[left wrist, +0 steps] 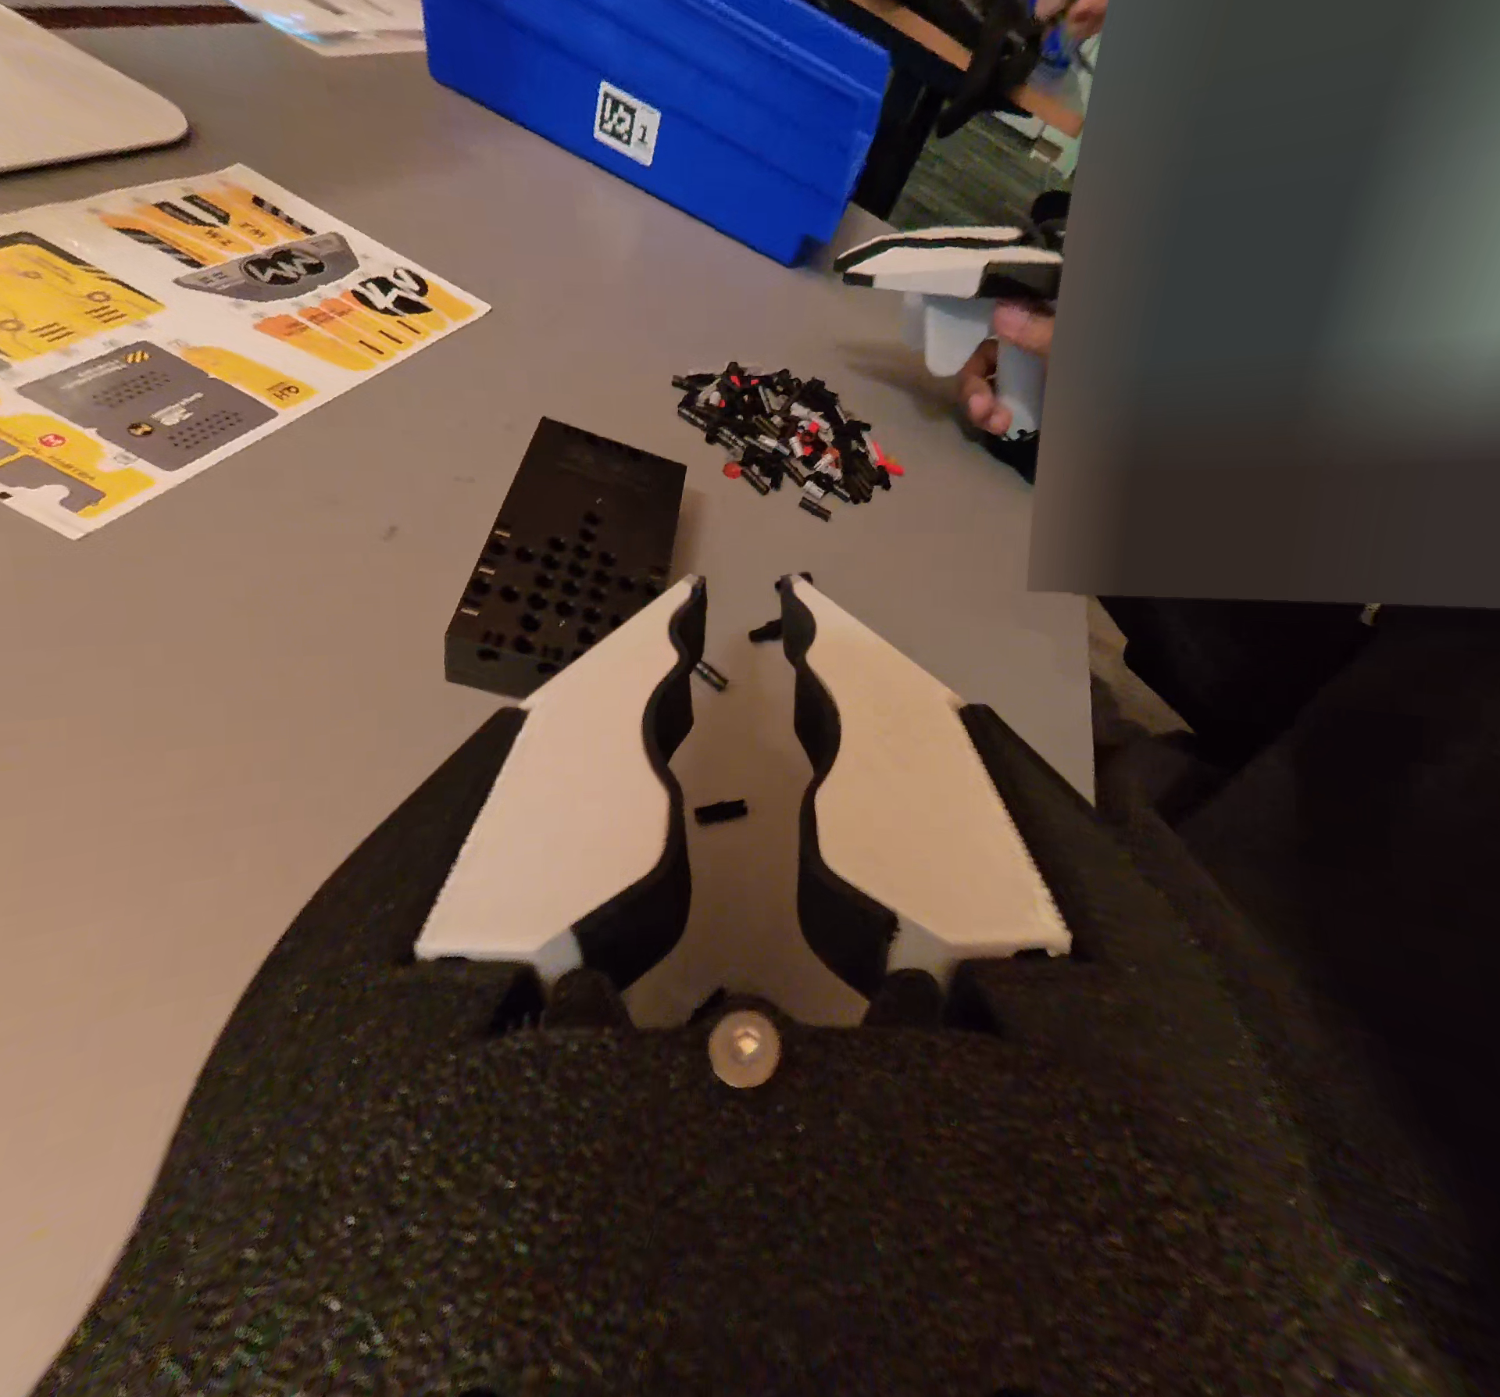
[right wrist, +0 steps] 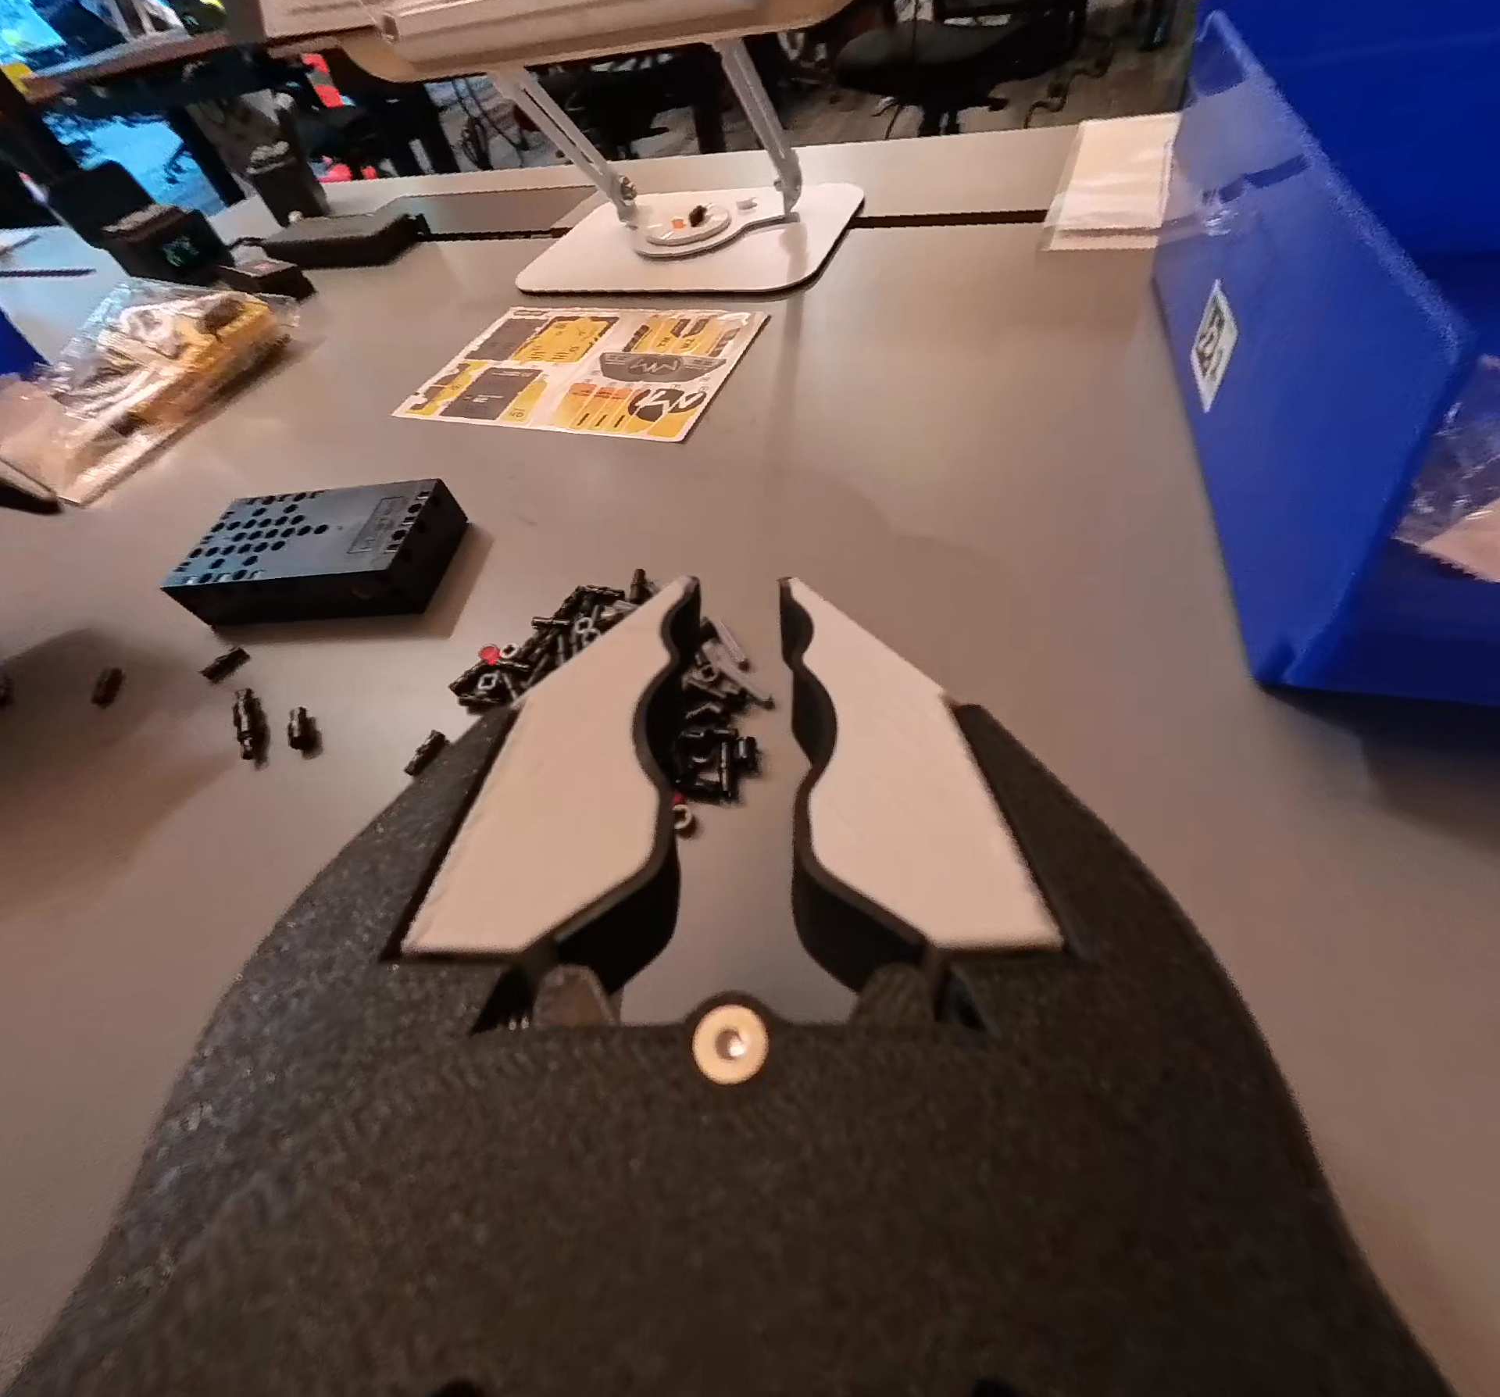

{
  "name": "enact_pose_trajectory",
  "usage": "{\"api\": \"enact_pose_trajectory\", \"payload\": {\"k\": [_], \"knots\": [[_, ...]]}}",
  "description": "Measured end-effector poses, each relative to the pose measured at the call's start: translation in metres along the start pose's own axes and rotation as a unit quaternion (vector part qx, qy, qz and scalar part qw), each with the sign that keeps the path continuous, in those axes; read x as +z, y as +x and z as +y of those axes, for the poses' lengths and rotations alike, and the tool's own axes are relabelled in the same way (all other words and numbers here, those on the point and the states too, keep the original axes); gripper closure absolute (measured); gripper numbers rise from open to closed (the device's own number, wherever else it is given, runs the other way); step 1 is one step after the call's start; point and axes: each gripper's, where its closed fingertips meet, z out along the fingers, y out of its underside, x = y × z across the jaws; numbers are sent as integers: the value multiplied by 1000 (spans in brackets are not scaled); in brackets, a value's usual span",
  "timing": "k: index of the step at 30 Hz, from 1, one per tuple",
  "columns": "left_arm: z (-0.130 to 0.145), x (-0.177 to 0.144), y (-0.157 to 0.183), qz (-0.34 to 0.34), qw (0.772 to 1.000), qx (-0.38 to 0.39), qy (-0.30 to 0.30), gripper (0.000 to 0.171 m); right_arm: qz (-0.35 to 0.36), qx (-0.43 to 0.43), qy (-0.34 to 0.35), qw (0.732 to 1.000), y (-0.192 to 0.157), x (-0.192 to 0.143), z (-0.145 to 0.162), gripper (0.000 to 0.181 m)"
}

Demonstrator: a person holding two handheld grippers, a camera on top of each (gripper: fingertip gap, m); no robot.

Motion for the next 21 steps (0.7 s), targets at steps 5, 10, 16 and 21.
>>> {"api": "enact_pose_trajectory", "payload": {"k": [5,10,16,21], "knots": [[-6,-2,6,20,999,-14,23,154,38,-53,-11,998,-2,2,3,164],[-8,-4,3,12,999,-16,31,154,57,-116,-63,990,-8,13,17,167],[-8,-6,-4,-10,999,-10,34,154,59,-144,-69,985,-12,16,18,174],[-3,-3,-10,-32,999,6,19,154,52,-54,-1,997,1,3,-1,174]]}}
